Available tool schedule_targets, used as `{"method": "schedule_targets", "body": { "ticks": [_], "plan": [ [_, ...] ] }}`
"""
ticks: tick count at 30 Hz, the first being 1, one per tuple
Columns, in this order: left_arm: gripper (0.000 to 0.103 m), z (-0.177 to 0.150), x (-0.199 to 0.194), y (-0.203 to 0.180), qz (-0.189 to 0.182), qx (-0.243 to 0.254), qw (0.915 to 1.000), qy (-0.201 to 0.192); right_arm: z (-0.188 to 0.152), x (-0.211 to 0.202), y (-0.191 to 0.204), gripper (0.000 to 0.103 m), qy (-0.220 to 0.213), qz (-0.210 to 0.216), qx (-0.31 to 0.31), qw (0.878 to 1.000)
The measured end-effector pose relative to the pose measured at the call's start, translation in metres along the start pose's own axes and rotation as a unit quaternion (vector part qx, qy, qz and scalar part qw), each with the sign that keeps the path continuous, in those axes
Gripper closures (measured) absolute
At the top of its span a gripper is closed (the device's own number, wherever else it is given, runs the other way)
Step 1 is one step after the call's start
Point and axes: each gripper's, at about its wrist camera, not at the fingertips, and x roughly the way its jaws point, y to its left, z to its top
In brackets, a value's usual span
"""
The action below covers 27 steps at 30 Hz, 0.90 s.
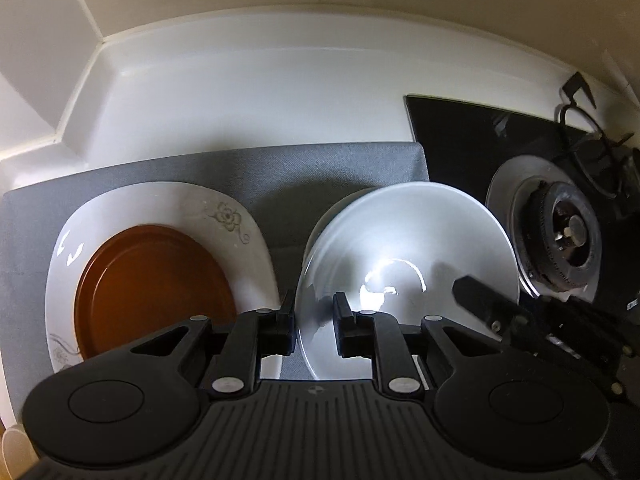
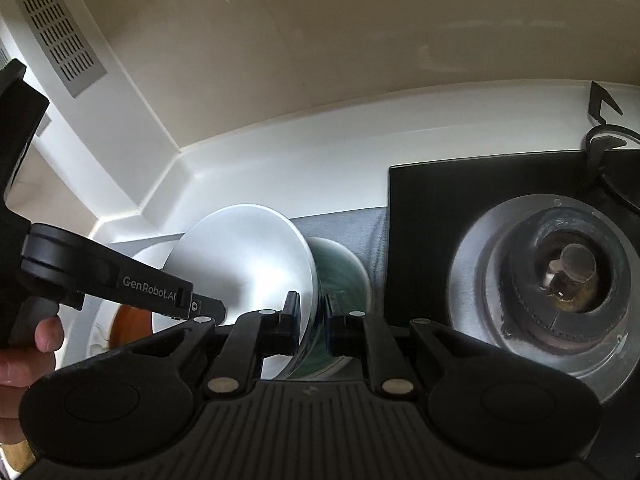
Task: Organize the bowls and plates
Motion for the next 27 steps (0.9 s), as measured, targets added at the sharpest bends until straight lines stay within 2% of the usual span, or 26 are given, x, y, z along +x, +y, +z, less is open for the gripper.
{"method": "schedule_targets", "body": {
  "ticks": [5,10,13,19,27],
  "plan": [
    [0.083,0.002,0.006,-0.002,0.011,0.003,0.9999,0.0,0.0,0.007,0.006,0.091,-0.001,-0.016,-0.039,0.999],
    [0.083,0.003,0.012,-0.003,0.008,0.007,0.9999,0.002,0.001,0.012,0.003,0.092,0.002,-0.019,-0.045,0.999],
    [0.083,0.002,0.014,-0.002,0.004,0.001,1.0,0.0,-0.002,0.016,0.003,0.086,0.001,-0.034,-0.061,0.998],
    [0.083,-0.001,0.018,-0.001,0.001,-0.01,0.9999,-0.003,-0.006,0.018,-0.004,0.087,-0.001,-0.024,-0.048,0.999],
    [0.082,-0.004,0.024,0.016,-0.047,-0.032,0.9983,0.008,-0.012,0.003,-0.031,0.086,-0.002,0.017,0.037,0.999]
  ]
}}
